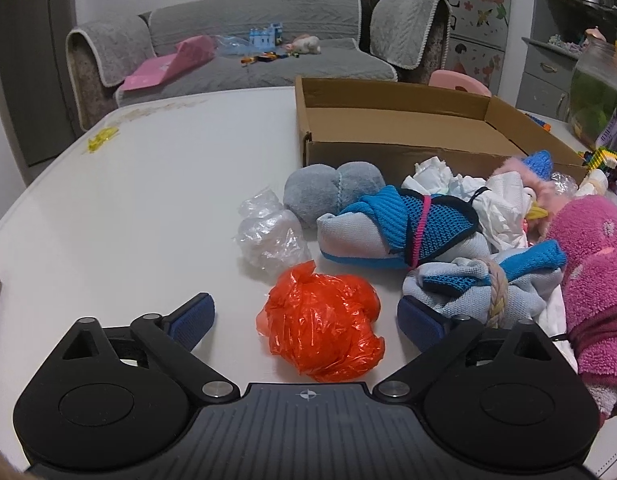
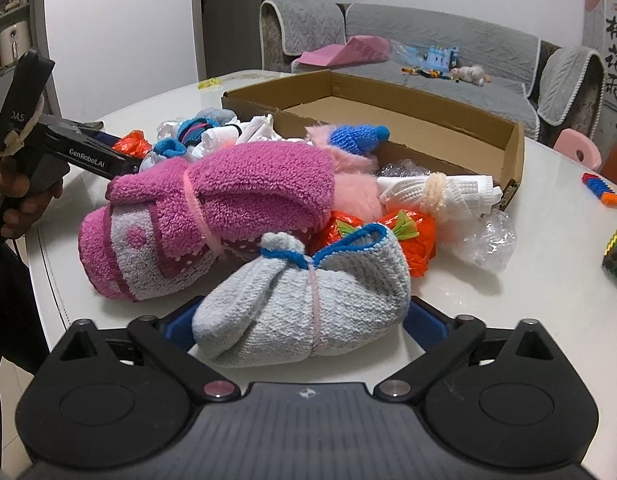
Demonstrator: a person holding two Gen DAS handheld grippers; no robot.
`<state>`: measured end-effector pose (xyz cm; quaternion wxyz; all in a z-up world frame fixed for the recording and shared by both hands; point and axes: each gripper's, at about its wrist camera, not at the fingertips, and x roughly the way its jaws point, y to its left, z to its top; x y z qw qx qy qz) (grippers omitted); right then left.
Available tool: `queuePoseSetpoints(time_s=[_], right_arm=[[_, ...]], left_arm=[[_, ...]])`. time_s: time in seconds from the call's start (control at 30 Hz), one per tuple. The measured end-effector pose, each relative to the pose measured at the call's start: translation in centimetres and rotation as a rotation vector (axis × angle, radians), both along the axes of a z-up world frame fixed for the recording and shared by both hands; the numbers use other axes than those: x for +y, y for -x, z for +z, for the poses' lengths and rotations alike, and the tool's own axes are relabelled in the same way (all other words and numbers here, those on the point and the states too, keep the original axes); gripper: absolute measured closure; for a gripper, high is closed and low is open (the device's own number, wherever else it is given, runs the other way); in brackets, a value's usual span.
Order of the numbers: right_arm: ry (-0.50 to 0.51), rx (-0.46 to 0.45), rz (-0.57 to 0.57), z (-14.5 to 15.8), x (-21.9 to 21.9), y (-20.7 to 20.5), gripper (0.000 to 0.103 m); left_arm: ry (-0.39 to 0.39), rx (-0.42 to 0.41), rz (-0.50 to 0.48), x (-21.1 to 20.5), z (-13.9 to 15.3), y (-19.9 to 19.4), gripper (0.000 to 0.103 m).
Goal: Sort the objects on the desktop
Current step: 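Grasp the orange plastic bag with the left gripper while the right grasps the grey bundle, then carry the orange bag with the left gripper into the box while the right carries the grey bundle there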
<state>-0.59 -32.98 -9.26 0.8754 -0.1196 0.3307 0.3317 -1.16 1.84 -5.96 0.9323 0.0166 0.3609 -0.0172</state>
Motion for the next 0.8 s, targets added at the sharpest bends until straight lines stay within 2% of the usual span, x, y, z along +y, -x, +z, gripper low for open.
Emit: queuePoseSetpoints(time_s=[0.2, 0.3, 0.33, 0.37, 0.4, 0.57, 0.8], right_arm=[[0.001, 0.002, -0.012, 0.0, -0.2, -0.2, 0.003], [-0.001, -0.007, -0.007, 0.0, -0.3, -0.2, 0.007], [-0.004, -0.009, -0.006, 0.1, -0.3, -0.2, 0.011], [-0.009, -0.016, -0.006, 0.2, -0.4, -0.2, 0.019], [-0.014, -0.017, -0.009, 0.2, -0.5, -0.2, 0.02], [-0.032, -0.014, -0.014, 0.3, -0.9, 0.2, 0.031], [-0.071, -0.02, -0.038, 1.1, -1.6, 0.4, 0.033]], left_arm=[[0.003, -0.006, -0.009, 0.0, 0.0, 0.1, 0.008], [0.002, -0.009, -0.015, -0.1, 0.0, 0.1, 0.01], [0.004, -0.012, -0.021, -0.2, 0.0, 0.1, 0.012], [0.005, -0.02, -0.028, -0.3, 0.1, 0.2, 0.023], [0.007, -0.032, -0.039, -0.4, 0.2, 0.3, 0.046], [0.02, -0.03, -0.055, -0.5, 0.4, 0.5, 0.049], [-0.012, -0.035, -0.074, -0.9, 0.7, 1.0, 0.051]])
